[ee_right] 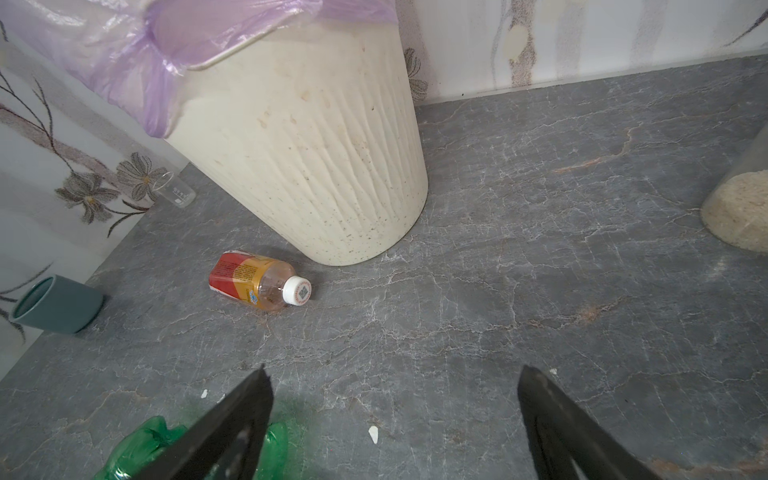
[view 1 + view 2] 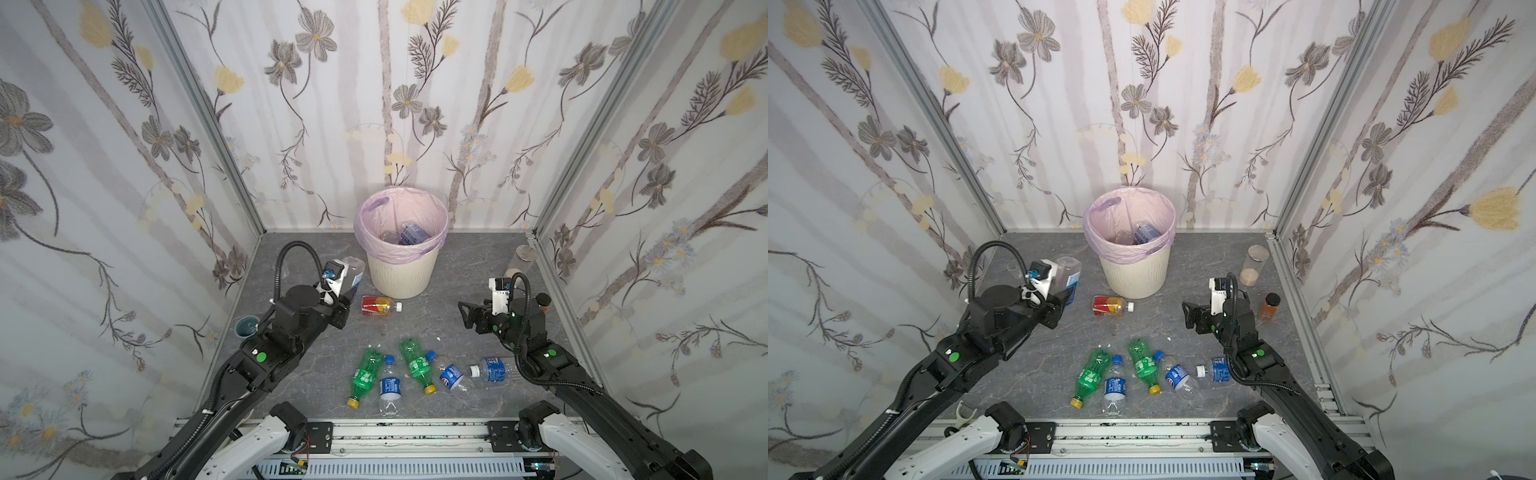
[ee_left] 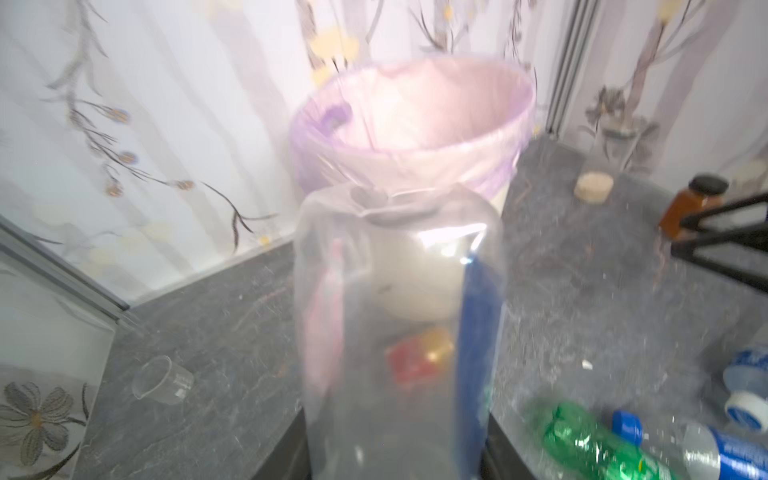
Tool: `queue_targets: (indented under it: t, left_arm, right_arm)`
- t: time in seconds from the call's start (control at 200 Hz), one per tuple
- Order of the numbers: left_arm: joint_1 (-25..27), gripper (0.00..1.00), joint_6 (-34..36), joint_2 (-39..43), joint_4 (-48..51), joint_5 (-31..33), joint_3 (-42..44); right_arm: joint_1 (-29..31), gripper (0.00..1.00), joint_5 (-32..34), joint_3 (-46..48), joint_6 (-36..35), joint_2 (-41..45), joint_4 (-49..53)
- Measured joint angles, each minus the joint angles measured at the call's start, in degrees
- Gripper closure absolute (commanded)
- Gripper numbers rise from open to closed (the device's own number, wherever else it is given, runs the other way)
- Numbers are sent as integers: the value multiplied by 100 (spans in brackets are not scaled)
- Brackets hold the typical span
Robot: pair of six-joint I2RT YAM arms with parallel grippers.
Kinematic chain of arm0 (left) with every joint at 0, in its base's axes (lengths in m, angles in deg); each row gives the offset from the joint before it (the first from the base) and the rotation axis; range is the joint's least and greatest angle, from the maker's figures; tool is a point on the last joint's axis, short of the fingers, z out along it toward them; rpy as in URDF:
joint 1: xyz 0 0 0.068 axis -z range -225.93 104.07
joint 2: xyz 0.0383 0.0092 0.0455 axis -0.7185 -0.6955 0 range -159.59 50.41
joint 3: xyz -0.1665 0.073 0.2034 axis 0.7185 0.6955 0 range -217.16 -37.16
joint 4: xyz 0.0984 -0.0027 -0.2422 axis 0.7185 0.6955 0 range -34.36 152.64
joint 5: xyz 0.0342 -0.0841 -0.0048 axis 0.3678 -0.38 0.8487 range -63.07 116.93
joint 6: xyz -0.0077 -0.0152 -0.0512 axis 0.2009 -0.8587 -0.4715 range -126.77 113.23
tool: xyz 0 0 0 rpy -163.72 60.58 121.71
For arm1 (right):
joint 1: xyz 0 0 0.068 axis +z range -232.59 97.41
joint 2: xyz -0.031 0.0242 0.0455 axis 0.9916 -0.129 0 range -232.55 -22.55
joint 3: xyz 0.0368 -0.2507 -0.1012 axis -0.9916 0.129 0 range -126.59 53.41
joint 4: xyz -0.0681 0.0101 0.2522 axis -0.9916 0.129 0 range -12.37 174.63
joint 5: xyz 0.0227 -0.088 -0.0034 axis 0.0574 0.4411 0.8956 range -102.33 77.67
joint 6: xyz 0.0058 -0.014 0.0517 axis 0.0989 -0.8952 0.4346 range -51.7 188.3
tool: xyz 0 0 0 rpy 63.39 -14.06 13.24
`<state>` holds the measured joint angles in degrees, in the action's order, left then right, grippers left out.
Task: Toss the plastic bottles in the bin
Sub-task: 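Carry the clear bottle over the bin and open the left gripper, then reach the right gripper toward the green soda bottles while the left withdraws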
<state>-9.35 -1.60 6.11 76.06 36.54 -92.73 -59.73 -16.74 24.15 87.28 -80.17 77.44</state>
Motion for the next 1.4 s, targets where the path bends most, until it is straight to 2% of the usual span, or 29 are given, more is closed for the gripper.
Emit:
queue_targets:
  t: [0.095, 0.195, 0.245, 0.33, 0.37, 0.445, 0.54, 0.665, 0.779, 1.184, 1.399]
  left_arm:
    - [-57, 55, -258, -201, -540, 116, -542]
    - [-219, 54, -428, -1193, -1091, 37, -1569]
    - [-306, 46, -505, -1910, -1296, -114, -2273]
    - [-413, 11, -632, -3303, -1683, -339, -3657]
    - [-450, 2, -719, -3991, -1762, -385, -4284]
    - [-481, 0, -903, -4905, -1626, -446, -5117]
    - [-479, 0, -951, -5246, -1388, -562, -5346]
    - [-452, 0, -984, -4885, -1373, -581, -4894]
    - [-450, 0, -975, -4218, -1399, -468, -4100]
    - [-570, 0, -855, -1082, -1377, 293, -103]
    - [-671, 0, -1062, 22, -1305, 446, 1091]
  right_arm:
    - [0, 10, -133, -4, -28, -76, -11]
    - [7, 11, -282, -17, -92, -96, -13]
    - [15, 11, -330, -35, -109, -98, -17]
    - [37, 12, -431, -63, -127, -101, -17]
    - [57, 12, -457, -76, -133, -98, -13]
    - [105, 11, -520, -120, -153, -83, 44]
    - [166, 11, -584, -188, -175, -33, 114]
    - [291, 11, -645, -280, -195, -87, 297]
    - [505, 11, -682, -573, -212, -337, 457]
    - [1698, 11, -575, -1200, -278, -1121, 1596]
    - [2256, 17, -619, -1366, -186, -1906, 2256]
